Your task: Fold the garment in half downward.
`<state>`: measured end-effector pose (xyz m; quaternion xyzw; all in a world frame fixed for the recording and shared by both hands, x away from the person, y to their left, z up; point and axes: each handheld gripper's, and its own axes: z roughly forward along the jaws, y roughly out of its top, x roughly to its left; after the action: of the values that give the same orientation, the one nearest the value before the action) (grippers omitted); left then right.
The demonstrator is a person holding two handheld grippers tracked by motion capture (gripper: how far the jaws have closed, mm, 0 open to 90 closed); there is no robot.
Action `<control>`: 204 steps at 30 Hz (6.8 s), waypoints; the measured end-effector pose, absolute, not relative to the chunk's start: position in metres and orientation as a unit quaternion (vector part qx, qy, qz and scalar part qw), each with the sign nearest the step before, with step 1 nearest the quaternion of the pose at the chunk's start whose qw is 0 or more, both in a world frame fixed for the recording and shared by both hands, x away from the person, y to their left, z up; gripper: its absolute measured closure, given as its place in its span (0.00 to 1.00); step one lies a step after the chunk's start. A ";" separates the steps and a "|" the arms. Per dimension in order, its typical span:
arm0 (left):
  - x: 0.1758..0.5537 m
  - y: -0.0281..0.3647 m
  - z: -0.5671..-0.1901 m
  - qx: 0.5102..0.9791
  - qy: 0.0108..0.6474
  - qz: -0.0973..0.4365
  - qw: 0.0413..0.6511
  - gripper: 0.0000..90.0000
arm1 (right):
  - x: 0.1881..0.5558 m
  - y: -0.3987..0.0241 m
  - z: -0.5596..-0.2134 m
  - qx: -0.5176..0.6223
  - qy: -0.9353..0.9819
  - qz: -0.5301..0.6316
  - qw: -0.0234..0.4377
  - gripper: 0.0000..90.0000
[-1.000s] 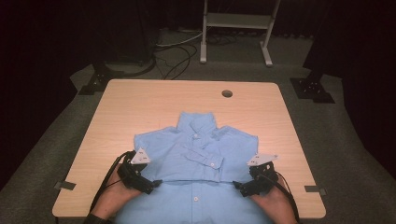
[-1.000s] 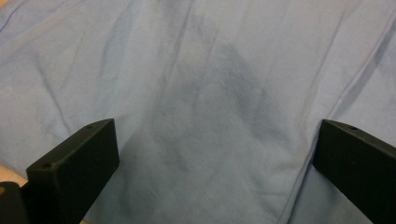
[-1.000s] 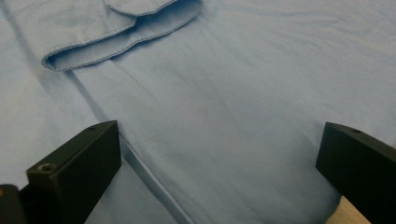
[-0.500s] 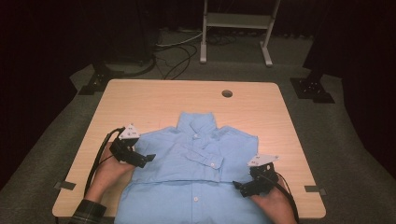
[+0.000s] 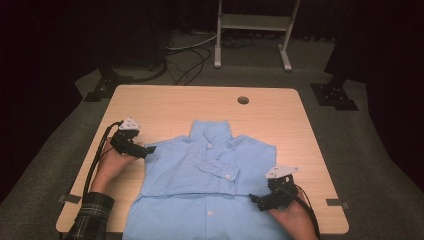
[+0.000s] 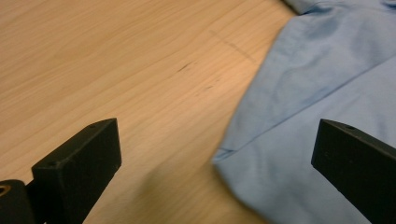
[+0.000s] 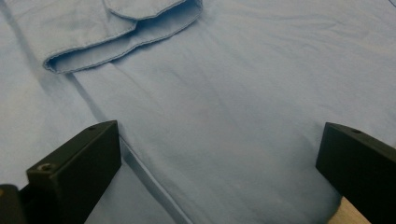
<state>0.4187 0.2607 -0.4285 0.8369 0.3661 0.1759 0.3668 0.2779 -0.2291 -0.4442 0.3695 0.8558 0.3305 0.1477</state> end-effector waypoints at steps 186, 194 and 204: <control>0.417 0.282 -0.314 0.753 0.337 0.271 0.495 0.99 | 0.434 -0.306 -0.315 0.363 0.751 0.511 0.209 0.99; 0.390 0.287 -0.320 0.764 0.326 0.266 0.489 0.99 | 0.408 -0.309 -0.323 0.356 0.757 0.507 0.206 0.99; 0.359 0.289 -0.321 0.771 0.322 0.252 0.489 0.99 | 0.374 -0.309 -0.327 0.339 0.762 0.511 0.209 0.99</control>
<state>0.3591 0.2889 -0.3208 0.7706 0.3221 0.2522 0.4888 0.3742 -0.3088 -0.3273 0.3386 0.7617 0.5114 0.2086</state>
